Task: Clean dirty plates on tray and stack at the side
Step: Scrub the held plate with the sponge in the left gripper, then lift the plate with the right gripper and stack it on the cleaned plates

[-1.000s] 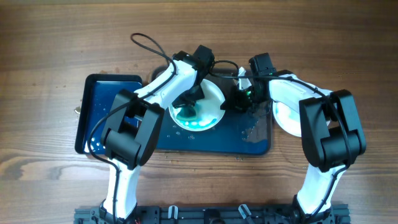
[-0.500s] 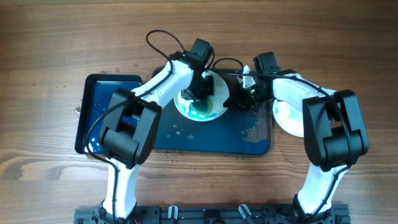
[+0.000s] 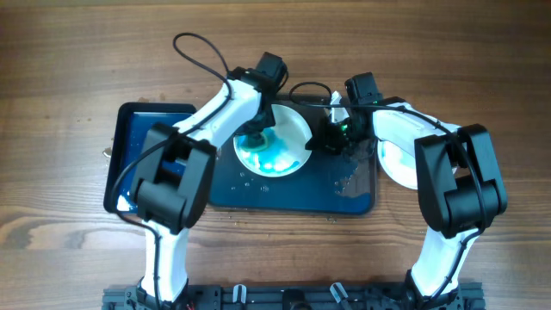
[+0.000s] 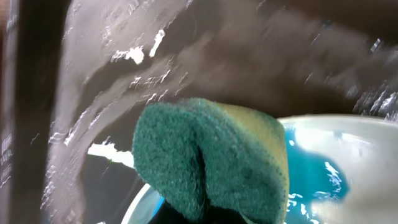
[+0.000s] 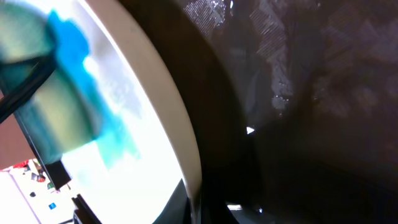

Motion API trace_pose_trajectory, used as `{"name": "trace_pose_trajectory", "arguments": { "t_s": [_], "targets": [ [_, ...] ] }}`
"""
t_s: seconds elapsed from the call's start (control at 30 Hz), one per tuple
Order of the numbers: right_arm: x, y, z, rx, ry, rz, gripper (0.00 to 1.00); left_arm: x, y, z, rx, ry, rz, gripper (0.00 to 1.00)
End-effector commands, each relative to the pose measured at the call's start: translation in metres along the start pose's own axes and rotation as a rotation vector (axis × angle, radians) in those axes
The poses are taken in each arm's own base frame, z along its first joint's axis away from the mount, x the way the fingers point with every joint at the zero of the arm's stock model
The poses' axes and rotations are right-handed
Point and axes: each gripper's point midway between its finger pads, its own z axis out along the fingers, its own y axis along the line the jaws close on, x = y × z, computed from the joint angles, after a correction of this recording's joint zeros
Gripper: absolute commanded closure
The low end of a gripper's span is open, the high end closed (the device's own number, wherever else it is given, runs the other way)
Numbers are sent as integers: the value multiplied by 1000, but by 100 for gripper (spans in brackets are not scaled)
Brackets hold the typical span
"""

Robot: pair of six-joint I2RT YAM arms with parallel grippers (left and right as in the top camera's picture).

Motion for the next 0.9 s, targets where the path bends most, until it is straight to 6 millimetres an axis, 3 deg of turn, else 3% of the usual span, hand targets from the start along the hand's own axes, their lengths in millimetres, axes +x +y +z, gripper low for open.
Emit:
{"name": "trace_pose_trajectory", "arguments": {
  "t_s": [0.0, 0.13, 0.27, 0.5, 0.57, 0.73, 0.87],
  "targets": [
    [16, -59, 11, 234, 21, 71, 96, -22, 32, -55, 111, -26, -130, 96],
    [11, -61, -12, 355, -43, 46, 96, -24, 34, -82, 248, 3, -147, 96],
    [8, -56, -58, 564, -153, -23, 96, -22, 33, -82, 270, 22, -132, 96],
    [8, -16, -156, 925, -504, -145, 96, -24, 32, -80, 273, 18, -132, 96],
    [12, 4, -188, 1041, -636, -219, 96, -24, 31, -80, 274, 15, -132, 96],
    [27, 47, -230, 1232, -844, -380, 96, -25, 32, -80, 273, 10, -133, 96],
    [35, 75, -243, 1400, -892, -565, 96, -26, 32, -79, 270, 9, -133, 96]
  ]
}}
